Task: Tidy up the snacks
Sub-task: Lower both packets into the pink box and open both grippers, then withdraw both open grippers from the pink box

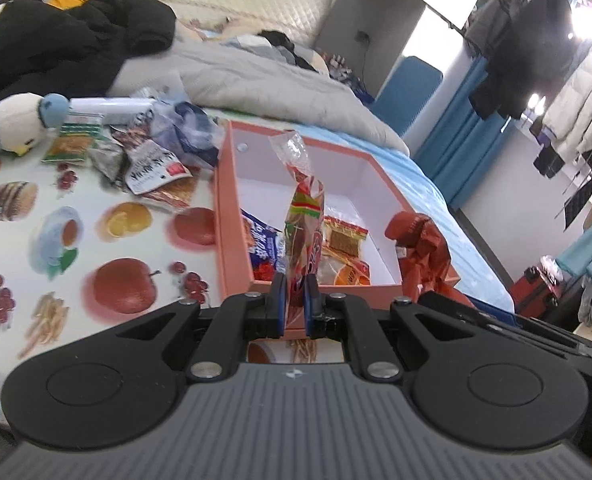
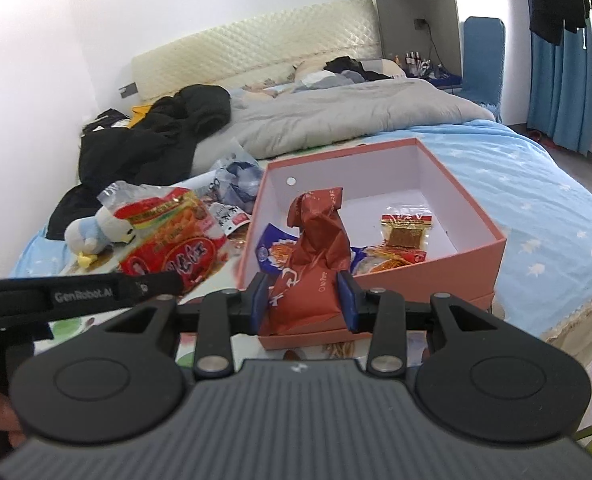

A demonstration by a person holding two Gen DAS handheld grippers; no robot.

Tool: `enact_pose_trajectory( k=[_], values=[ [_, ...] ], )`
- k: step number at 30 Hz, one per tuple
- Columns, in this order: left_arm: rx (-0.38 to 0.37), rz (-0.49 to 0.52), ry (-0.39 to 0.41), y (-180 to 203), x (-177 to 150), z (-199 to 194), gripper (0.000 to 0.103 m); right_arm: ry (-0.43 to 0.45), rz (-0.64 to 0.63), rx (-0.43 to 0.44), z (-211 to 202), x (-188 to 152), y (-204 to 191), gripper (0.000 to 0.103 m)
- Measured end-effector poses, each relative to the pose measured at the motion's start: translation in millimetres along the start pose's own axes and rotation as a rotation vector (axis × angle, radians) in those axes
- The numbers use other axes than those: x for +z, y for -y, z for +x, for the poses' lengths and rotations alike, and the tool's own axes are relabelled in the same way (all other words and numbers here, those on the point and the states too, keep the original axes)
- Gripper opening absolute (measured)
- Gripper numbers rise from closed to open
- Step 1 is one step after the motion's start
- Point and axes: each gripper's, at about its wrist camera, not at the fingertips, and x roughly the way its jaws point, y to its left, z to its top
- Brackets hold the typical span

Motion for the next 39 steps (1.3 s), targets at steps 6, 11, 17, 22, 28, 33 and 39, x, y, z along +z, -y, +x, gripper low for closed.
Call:
enact_pose_trajectory(
  k=[6,11,17,22,28,33,39],
  values=[
    [-0.010,0.026,-0.046,9,28,53,0.010,-0.024,0.022,-0.015,30,14,19,0.040],
    [-0.006,0.046,-0.084,13,57,106,0.010,-0.054,0.046,-0.027,65,30,42,0.040],
    [0.010,0.039,-0.134,10,84,173,0.010,-0.093,0.068,-0.014,118,48,66,0.040],
    [0.028,0.033,-0.170,3,93,222,0.010,-0.146,0.078,0.014,162,55,80,0.040],
    [0.033,-0.020,-0.226,-11,96,253,0.010,-0.209,0.080,0.038,205,57,88,0.041],
    [0.066,0.031,-0.231,-12,96,255,0.014,-0.246,0.097,0.066,223,57,91,0.042],
    [0.063,0.043,-0.186,-13,98,227,0.021,-0.244,0.089,0.058,219,58,86,0.055]
  ],
)
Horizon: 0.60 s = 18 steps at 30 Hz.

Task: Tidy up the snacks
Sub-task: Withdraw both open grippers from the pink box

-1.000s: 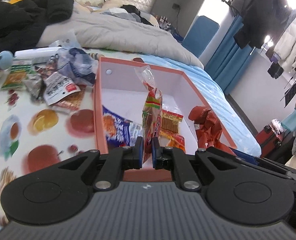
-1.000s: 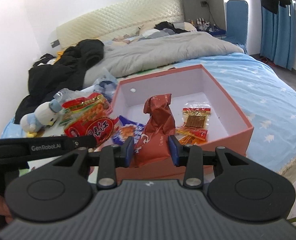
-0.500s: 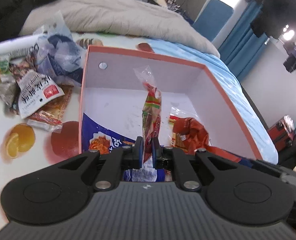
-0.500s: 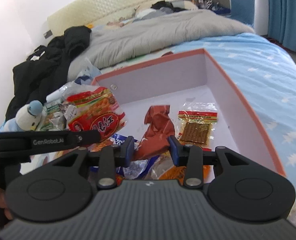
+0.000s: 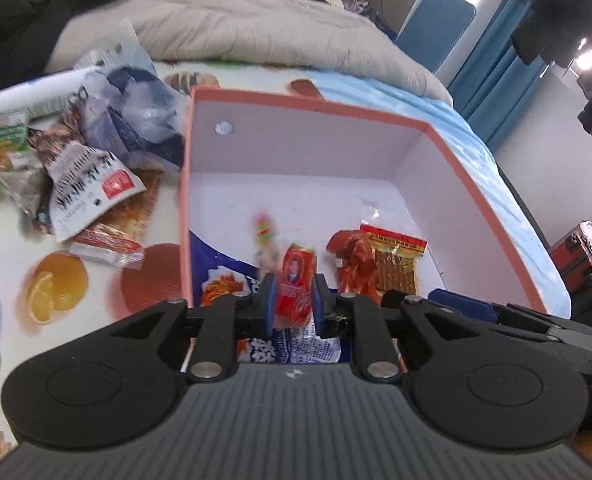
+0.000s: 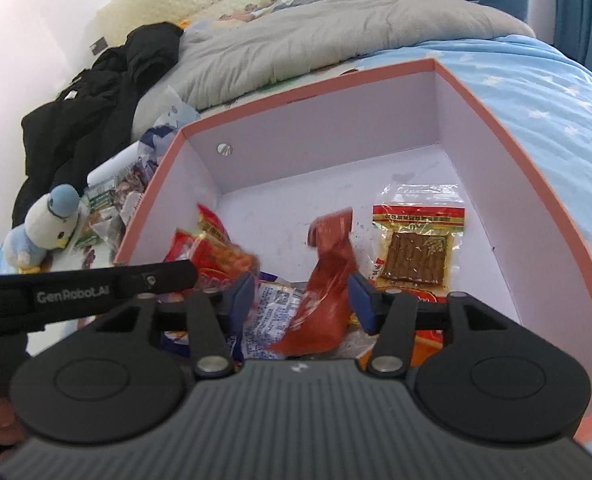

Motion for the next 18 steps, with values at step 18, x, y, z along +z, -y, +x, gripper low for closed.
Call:
enact_pose_trajectory(
  k=[18],
  values=[
    [-0.031,0.036,0.199,10,-68,-167,0.023,0.225,-0.048,0.032,-136,-53,-54,0.055]
  ],
)
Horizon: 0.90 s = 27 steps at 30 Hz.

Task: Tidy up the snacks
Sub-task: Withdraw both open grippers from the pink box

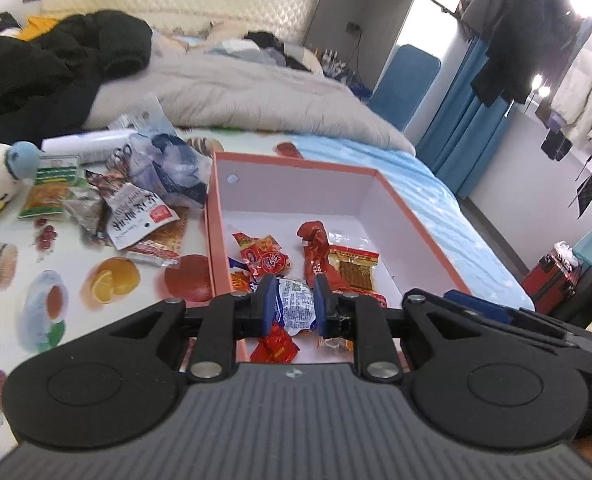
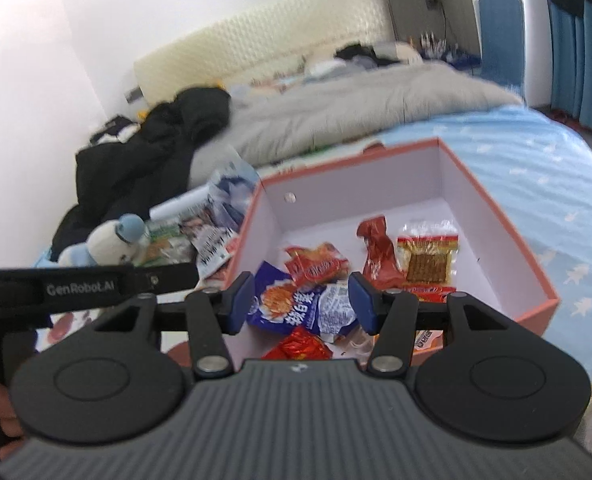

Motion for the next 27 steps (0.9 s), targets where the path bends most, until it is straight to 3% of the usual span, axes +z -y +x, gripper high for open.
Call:
enact_pose_trajectory(
  k=[10,27],
  values=[
    [0.034,-0.004,0.017,-11,-38,-70,0.023,0.064,-0.014,0.022,-50,-26,-22,0.055],
    [0.112,-0.061,0.034,-59,-69,-107,0.023,0.068,-0.100,0.136,-55,-53,-69,0.055]
  ],
)
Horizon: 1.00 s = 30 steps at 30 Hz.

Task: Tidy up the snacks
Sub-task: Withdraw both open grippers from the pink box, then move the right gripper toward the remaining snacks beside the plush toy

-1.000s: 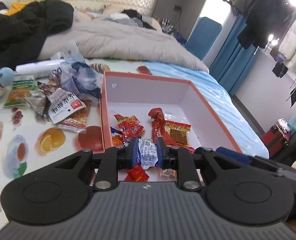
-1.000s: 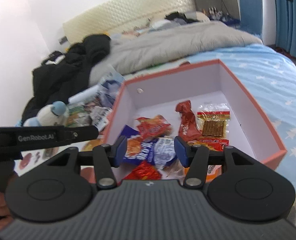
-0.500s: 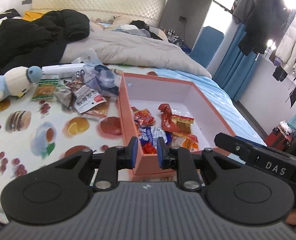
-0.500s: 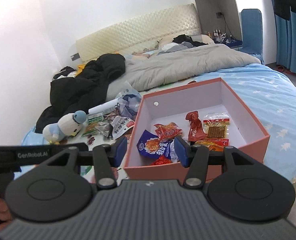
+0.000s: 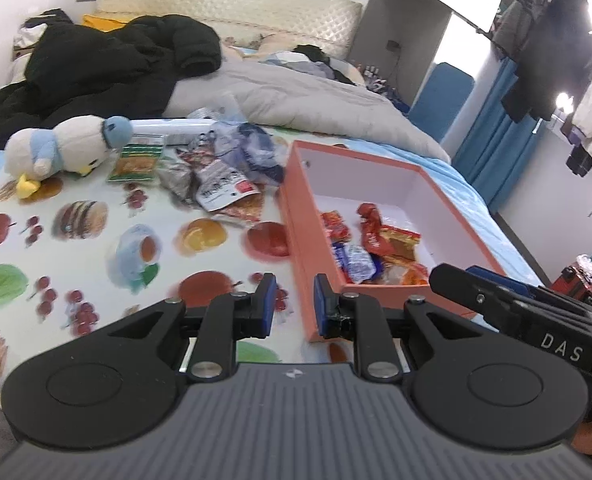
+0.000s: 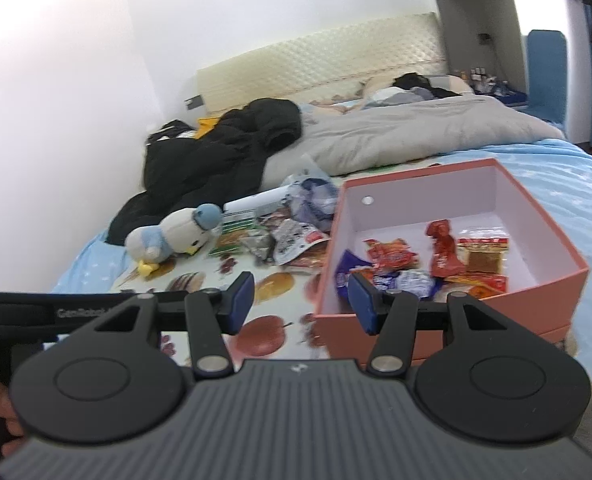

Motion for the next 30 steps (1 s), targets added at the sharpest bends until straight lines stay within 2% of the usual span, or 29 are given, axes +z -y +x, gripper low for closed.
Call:
enact_pose_trajectory(
  k=[9,14,16,18,22,23,26,30],
  values=[
    [0.064,-0.070,0.021,-38,-16,-10,0.023,-0.027,-0.012,0.064,12,-19,-25,0.055],
    [0.098,-0.156,0.016,-67,-32,-7,0.024,-0.062,-0.047,0.099,24,-24,-38,0.055],
    [0.108,-0.181,0.014,-78,-36,-3,0.030,-0.074,-0.069,0.112,30,-25,-43,0.055],
    [0.121,-0.175,0.021,-85,-39,2,0.048,-0.081,-0.092,0.122,37,-25,-48,0.055],
    [0.128,-0.149,0.030,-100,-38,20,0.055,-0.100,-0.111,0.128,54,-22,-49,0.055],
    [0.123,-0.144,0.029,-104,-36,28,0.059,-0.105,-0.115,0.129,59,-20,-49,0.056],
    [0.113,-0.112,0.029,-116,-30,51,0.066,-0.121,-0.122,0.118,77,-13,-45,0.078],
    [0.076,-0.035,0.040,-127,-19,89,0.075,-0.102,-0.164,0.098,103,-1,-42,0.079]
  ],
)
